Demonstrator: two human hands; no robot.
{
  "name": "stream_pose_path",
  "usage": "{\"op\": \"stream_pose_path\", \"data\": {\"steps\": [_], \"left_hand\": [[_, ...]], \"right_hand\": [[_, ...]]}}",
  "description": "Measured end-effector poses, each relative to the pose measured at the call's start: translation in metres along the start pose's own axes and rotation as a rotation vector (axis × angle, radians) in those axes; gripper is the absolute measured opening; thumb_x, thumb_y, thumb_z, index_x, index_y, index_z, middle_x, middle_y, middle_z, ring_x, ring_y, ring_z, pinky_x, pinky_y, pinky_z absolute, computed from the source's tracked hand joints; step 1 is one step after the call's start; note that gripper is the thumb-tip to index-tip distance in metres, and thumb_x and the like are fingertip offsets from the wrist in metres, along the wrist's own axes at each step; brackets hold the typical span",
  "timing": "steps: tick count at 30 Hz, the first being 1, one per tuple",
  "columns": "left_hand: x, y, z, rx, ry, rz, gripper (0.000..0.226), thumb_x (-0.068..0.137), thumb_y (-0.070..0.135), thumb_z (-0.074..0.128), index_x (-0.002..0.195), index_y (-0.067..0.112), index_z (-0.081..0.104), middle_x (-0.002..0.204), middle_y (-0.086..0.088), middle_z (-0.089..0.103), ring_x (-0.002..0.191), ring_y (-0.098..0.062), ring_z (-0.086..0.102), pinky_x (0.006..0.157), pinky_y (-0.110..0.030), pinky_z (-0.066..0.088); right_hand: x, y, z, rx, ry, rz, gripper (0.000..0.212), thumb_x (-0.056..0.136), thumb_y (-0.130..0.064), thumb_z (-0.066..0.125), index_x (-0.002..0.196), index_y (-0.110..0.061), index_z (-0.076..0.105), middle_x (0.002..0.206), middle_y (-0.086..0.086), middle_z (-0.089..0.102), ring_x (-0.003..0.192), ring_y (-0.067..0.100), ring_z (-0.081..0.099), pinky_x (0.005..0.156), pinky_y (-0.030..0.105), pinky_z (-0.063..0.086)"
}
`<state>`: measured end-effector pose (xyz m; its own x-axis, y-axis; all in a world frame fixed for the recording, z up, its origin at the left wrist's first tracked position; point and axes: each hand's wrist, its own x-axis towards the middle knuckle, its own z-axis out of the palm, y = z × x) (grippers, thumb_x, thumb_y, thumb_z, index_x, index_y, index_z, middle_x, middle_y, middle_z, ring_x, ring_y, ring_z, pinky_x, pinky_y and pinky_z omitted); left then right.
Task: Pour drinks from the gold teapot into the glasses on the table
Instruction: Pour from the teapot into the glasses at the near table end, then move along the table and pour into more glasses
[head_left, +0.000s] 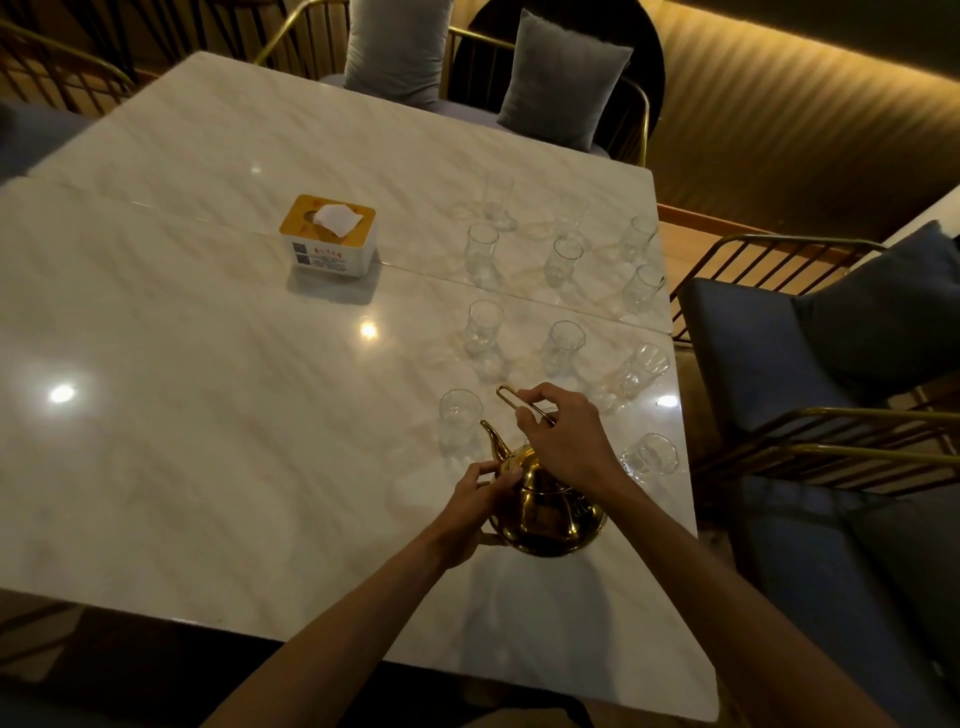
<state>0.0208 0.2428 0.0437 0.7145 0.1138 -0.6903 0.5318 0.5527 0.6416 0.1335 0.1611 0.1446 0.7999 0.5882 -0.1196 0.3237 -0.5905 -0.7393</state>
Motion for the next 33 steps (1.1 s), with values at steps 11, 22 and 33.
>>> {"op": "stream_pose_path", "data": {"steps": [11,22,33], "left_hand": [[-0.007,0.004,0.001,-0.004,0.012,-0.004,0.058,0.091,0.046,0.065,0.138,0.025,0.039,0.107,0.003,0.06,0.094,-0.015,0.059,0.071,-0.039,0.054],[-0.003,0.007,0.0,-0.021,0.016,-0.002,0.062,0.089,0.05,0.066,0.14,0.025,0.039,0.105,0.005,0.058,0.094,-0.016,0.058,0.08,-0.044,0.053],[0.002,0.008,-0.004,0.003,0.002,0.037,0.06,0.088,0.051,0.067,0.136,0.027,0.04,0.111,0.002,0.06,0.101,-0.019,0.06,0.091,-0.051,0.052]], "right_hand": [[0.0,-0.007,0.0,-0.013,-0.012,-0.001,0.026,0.097,-0.026,0.064,0.123,-0.02,0.068,0.09,-0.007,0.061,0.062,0.001,0.054,0.065,0.02,0.044],[0.003,-0.012,0.002,-0.019,0.0,-0.013,0.027,0.097,-0.026,0.063,0.123,-0.019,0.068,0.092,-0.005,0.063,0.061,0.001,0.055,0.062,0.017,0.042],[0.003,-0.013,0.003,-0.016,0.023,-0.028,0.03,0.098,-0.027,0.063,0.127,-0.022,0.067,0.126,-0.001,0.067,0.085,0.003,0.063,0.074,0.016,0.047]]}}
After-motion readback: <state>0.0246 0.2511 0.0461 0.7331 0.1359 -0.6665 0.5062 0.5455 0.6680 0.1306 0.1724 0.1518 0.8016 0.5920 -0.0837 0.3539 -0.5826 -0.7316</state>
